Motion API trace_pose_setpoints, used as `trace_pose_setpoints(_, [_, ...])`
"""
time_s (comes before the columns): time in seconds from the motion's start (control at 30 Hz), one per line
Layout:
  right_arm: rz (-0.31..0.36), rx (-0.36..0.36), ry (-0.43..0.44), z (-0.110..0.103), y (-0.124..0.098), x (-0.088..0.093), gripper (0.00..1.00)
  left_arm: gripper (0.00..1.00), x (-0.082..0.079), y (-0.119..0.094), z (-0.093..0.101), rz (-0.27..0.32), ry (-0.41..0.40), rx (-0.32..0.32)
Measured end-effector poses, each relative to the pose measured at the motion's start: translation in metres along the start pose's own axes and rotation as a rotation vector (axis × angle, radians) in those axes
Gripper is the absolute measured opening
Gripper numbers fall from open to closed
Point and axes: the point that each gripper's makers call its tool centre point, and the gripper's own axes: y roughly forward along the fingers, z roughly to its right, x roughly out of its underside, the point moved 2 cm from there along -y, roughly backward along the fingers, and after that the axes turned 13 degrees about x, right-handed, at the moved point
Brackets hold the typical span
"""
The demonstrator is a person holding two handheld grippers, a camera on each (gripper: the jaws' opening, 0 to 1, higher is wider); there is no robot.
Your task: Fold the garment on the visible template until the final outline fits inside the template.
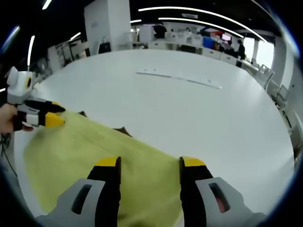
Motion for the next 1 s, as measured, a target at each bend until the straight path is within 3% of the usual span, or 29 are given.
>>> trace_pose_setpoints(0.57, [0.021, 0.025, 0.018, 0.011, -0.008, -0.009, 0.51, 0.42, -0.007, -0.007, 0.004, 0.018, -0.004, 0.013])
trace_pose_setpoints(1.0, [0.036, 0.013, 0.022, 0.007, -0.025, -0.015, 0.54, 0.46, -0.011, -0.020, 0.013, 0.022, 0.008, 0.028])
